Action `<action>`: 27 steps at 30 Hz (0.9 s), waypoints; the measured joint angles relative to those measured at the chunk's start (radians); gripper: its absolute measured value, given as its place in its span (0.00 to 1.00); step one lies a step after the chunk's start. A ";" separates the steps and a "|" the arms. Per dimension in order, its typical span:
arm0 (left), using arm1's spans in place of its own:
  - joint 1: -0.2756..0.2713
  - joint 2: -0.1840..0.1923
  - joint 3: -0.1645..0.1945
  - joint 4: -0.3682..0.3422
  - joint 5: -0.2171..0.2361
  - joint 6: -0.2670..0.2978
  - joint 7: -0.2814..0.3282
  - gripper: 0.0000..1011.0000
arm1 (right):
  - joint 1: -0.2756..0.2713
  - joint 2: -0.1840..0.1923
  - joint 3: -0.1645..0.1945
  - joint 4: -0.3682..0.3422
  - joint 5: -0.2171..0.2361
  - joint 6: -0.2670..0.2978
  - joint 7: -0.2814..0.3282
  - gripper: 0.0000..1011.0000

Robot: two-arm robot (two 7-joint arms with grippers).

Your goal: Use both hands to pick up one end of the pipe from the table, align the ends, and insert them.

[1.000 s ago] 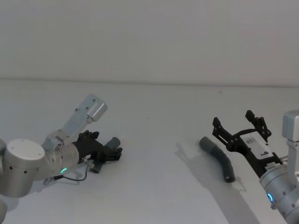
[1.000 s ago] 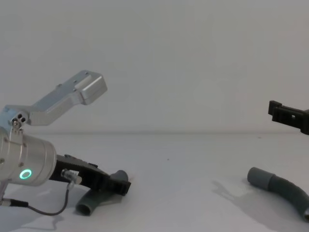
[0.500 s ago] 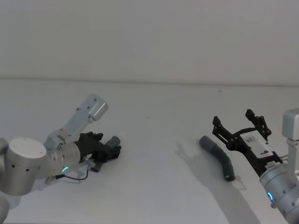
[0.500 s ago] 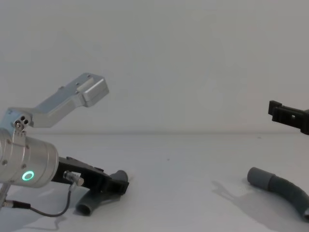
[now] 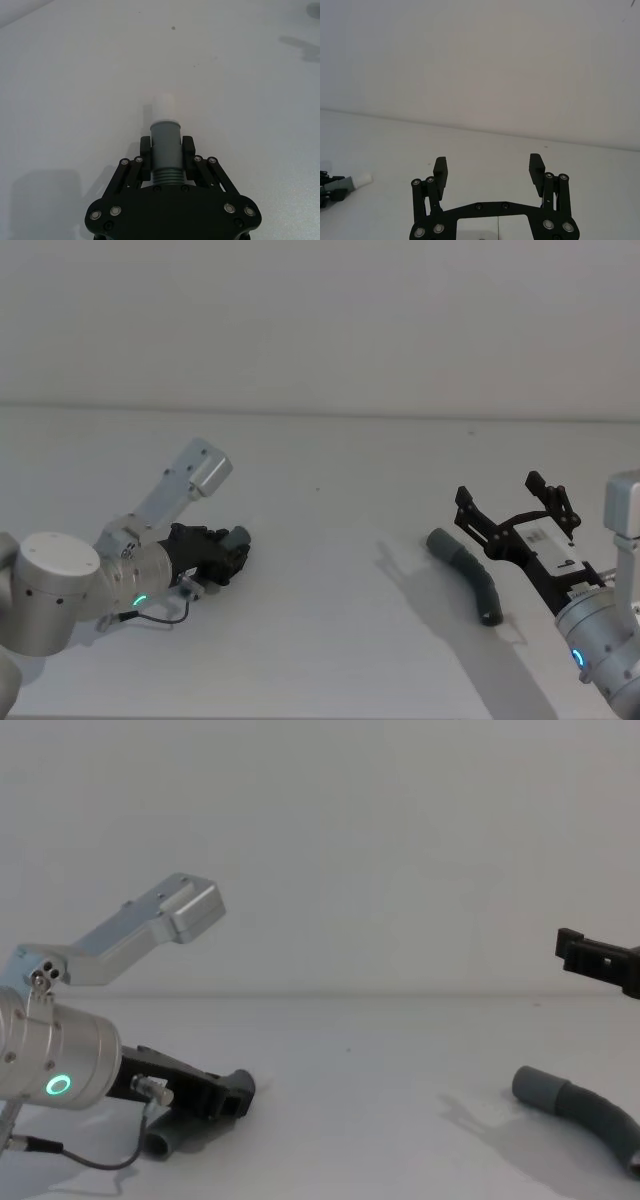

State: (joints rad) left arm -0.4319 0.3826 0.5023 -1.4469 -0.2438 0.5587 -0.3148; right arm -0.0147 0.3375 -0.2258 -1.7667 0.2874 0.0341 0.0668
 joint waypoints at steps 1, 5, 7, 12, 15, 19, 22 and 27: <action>0.000 0.000 0.000 0.000 0.000 0.000 0.000 0.35 | 0.000 0.000 0.000 0.000 0.000 0.000 0.000 0.99; 0.000 0.000 0.000 0.001 0.001 0.000 0.000 0.35 | 0.000 0.000 0.000 0.000 0.000 0.000 0.000 0.99; -0.001 -0.001 0.000 0.001 0.001 0.000 -0.001 0.35 | 0.000 0.000 0.000 0.000 0.000 0.000 0.000 0.99; -0.001 -0.001 0.000 0.002 0.001 0.000 -0.001 0.35 | 0.005 -0.001 -0.001 0.000 -0.005 0.004 0.000 0.99; -0.001 -0.001 0.000 0.002 0.001 0.000 -0.001 0.35 | 0.015 -0.001 -0.006 0.000 -0.014 0.013 0.000 0.99; -0.001 -0.001 0.000 0.002 0.001 0.000 -0.001 0.35 | 0.035 0.007 -0.017 0.000 -0.030 0.036 0.008 0.99; -0.001 -0.001 0.000 0.002 0.001 0.000 -0.001 0.35 | 0.048 0.015 -0.024 0.000 -0.040 0.057 0.018 0.99; -0.001 -0.001 0.000 0.002 0.000 0.000 -0.001 0.35 | 0.079 0.033 -0.039 -0.002 -0.052 0.120 0.045 0.99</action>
State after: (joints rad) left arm -0.4330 0.3814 0.5022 -1.4447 -0.2433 0.5586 -0.3161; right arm 0.0648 0.3707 -0.2644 -1.7692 0.2349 0.1538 0.1121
